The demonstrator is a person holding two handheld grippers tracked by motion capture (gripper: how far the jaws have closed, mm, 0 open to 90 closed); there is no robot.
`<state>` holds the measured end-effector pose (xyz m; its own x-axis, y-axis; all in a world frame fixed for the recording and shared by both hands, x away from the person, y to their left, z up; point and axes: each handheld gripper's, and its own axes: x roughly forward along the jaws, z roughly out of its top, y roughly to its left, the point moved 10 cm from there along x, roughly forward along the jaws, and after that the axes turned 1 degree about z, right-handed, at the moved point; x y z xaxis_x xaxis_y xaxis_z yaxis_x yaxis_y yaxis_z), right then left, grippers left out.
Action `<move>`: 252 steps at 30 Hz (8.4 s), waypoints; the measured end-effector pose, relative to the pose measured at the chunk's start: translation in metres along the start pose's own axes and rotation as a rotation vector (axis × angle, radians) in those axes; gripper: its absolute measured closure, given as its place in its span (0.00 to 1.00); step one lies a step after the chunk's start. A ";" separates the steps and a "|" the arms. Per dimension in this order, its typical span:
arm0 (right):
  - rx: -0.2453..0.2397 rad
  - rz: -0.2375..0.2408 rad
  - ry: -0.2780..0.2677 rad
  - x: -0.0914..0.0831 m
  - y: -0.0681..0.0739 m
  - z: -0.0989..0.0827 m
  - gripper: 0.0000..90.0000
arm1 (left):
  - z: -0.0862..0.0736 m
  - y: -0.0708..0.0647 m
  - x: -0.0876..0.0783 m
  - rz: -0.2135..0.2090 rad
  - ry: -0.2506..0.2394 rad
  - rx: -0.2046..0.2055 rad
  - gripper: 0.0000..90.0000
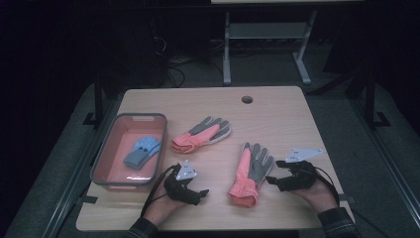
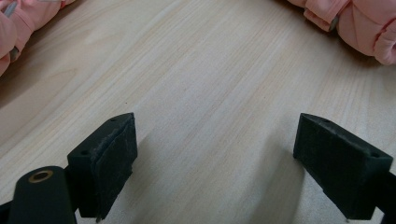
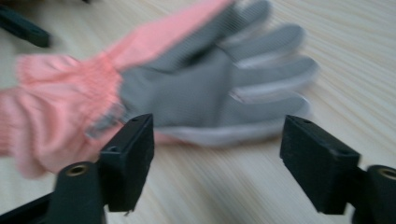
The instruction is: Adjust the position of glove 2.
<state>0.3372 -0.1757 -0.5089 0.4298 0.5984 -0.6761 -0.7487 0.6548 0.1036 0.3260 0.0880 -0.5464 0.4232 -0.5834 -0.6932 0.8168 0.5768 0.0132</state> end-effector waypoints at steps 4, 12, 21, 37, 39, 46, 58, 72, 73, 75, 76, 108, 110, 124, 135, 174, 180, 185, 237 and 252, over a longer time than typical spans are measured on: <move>0.028 -0.061 0.003 -0.003 -0.015 -0.015 0.21 | 0.000 0.000 0.000 0.002 -0.005 -0.005 0.14; 0.042 -0.128 0.032 0.004 -0.026 -0.036 0.15 | 0.003 0.002 -0.002 0.020 0.012 -0.038 0.29; 0.051 -0.135 0.039 0.010 -0.030 -0.044 0.12 | 0.019 0.007 -0.009 0.004 0.031 -0.077 0.83; 0.059 -0.136 0.013 0.012 -0.029 -0.044 0.09 | 0.077 0.049 -0.018 0.091 0.000 -0.158 1.00; 0.060 -0.136 0.012 0.012 -0.029 -0.044 0.09 | 0.082 0.059 -0.017 0.115 0.001 -0.155 1.00; 0.054 -0.134 0.013 0.012 -0.030 -0.044 0.09 | 0.103 0.091 -0.006 0.164 -0.010 -0.197 1.00; 0.054 -0.133 0.013 0.012 -0.030 -0.044 0.09 | 0.106 0.136 0.032 0.251 0.094 -0.212 1.00; 0.054 -0.132 0.012 0.012 -0.030 -0.044 0.09 | 0.097 0.120 0.048 0.192 0.141 -0.219 1.00; 0.054 -0.132 0.012 0.012 -0.030 -0.044 0.09 | 0.097 0.117 0.048 0.187 0.142 -0.213 1.00; 0.054 -0.132 0.012 0.012 -0.030 -0.044 0.09 | 0.098 0.109 0.048 0.158 0.138 -0.215 1.00; 0.054 -0.132 0.012 0.012 -0.030 -0.044 0.09 | 0.098 0.105 0.048 0.141 0.137 -0.226 1.00; 0.053 -0.132 0.013 0.012 -0.030 -0.044 0.09 | 0.093 0.068 0.019 0.053 0.038 -0.231 0.71; 0.053 -0.132 0.013 0.012 -0.030 -0.044 0.09 | 0.089 0.072 0.020 0.062 0.042 -0.243 0.66; 0.053 -0.132 0.013 0.012 -0.030 -0.044 0.09 | 0.067 0.074 0.045 0.044 0.094 -0.268 0.58; 0.048 -0.132 0.015 0.012 -0.030 -0.044 0.09 | 0.065 0.065 0.049 -0.006 0.104 -0.255 0.87; -0.087 0.164 0.031 0.035 0.041 -0.002 1.00 | 0.098 0.056 -0.015 -0.090 -0.025 -0.303 0.95; -0.083 0.154 0.026 0.036 0.040 0.002 1.00 | 0.106 0.055 -0.004 -0.092 0.008 -0.282 0.95; -0.083 0.151 0.024 0.037 0.038 0.002 1.00 | 0.119 0.052 0.003 -0.105 0.031 -0.269 0.95; -0.097 0.187 0.011 0.071 0.058 0.029 1.00 | 0.134 -0.039 0.013 -0.247 0.083 -0.141 1.00; -0.084 0.179 0.030 0.056 0.050 0.018 1.00 | 0.153 -0.038 -0.007 -0.273 -0.036 -0.124 1.00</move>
<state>0.3332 -0.1008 -0.5287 0.2718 0.6870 -0.6739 -0.8517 0.4978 0.1639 0.3520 -0.0178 -0.4320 0.2102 -0.7452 -0.6329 0.8490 0.4601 -0.2598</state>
